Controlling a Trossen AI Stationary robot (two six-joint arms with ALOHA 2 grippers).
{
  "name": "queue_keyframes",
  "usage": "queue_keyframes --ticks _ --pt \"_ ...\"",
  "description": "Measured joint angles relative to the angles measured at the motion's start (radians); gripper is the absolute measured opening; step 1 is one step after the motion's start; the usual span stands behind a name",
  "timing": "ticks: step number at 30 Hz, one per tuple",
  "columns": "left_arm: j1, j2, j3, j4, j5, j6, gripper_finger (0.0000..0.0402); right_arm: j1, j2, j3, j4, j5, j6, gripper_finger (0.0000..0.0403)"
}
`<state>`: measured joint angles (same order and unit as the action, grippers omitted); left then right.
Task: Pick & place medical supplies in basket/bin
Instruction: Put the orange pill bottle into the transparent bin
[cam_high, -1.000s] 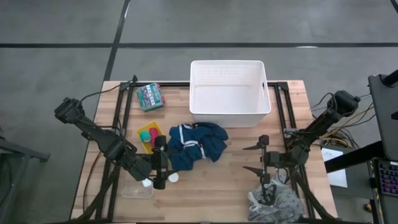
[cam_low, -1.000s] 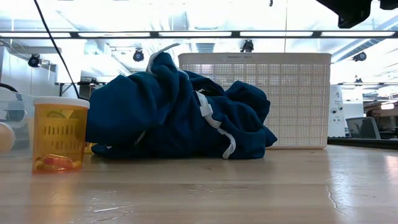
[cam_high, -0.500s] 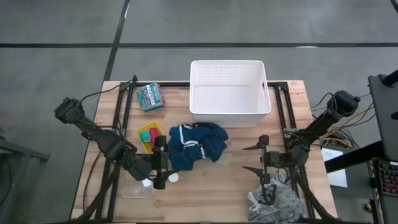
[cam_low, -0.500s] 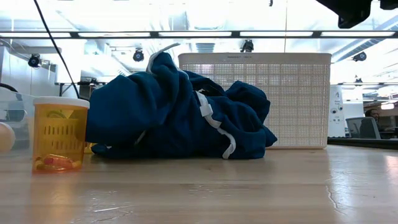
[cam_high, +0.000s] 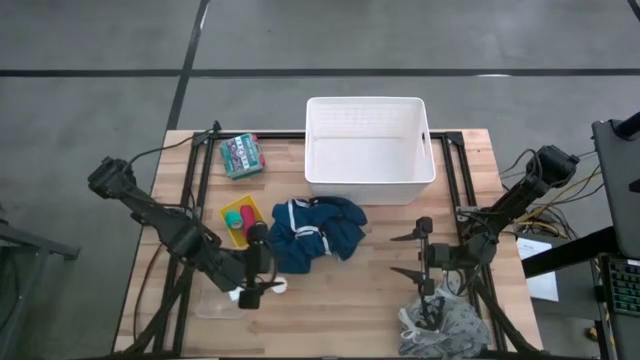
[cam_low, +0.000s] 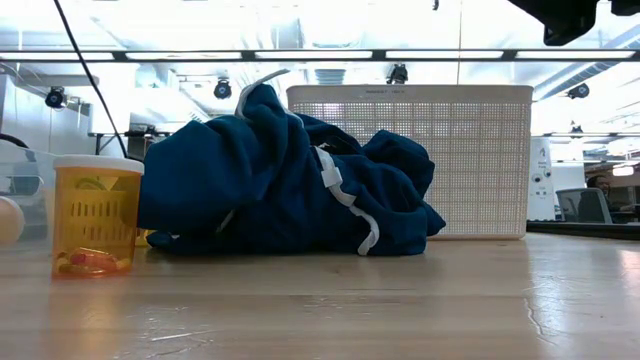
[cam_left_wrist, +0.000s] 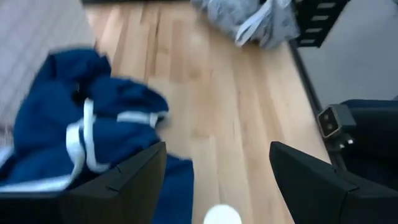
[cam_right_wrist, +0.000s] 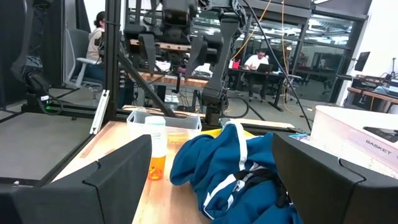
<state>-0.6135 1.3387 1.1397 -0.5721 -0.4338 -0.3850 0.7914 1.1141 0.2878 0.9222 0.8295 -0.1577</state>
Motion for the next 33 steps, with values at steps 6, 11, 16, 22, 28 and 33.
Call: queue_keyframes --ticks 6,11,16,22,28,33 --pt "0.003 0.032 0.0 -0.067 0.017 -0.124 0.0291 0.0 0.0 0.0 0.0 0.0 -0.001 0.0327" --pt "0.004 0.068 0.0 -0.088 0.061 -0.17 0.0291 0.0 0.0 0.0 -0.001 0.0 -0.001 0.0327" --pt "0.004 0.12 0.001 -0.086 0.091 -0.188 0.0291 0.0 0.0 0.0 -0.001 0.0 0.0 0.0327" --pt "0.006 0.197 0.001 -0.084 0.112 -0.236 0.029 0.0 0.0 0.0 -0.002 0.0 -0.001 0.0327" --pt "0.011 0.279 0.003 -0.084 0.168 -0.265 0.029 0.0 0.0 0.0 -0.002 0.0 -0.002 0.0327" --pt "0.013 0.338 0.008 -0.087 0.248 -0.277 0.029 0.0 0.0 0.0 -0.003 0.0 -0.002 0.0327"
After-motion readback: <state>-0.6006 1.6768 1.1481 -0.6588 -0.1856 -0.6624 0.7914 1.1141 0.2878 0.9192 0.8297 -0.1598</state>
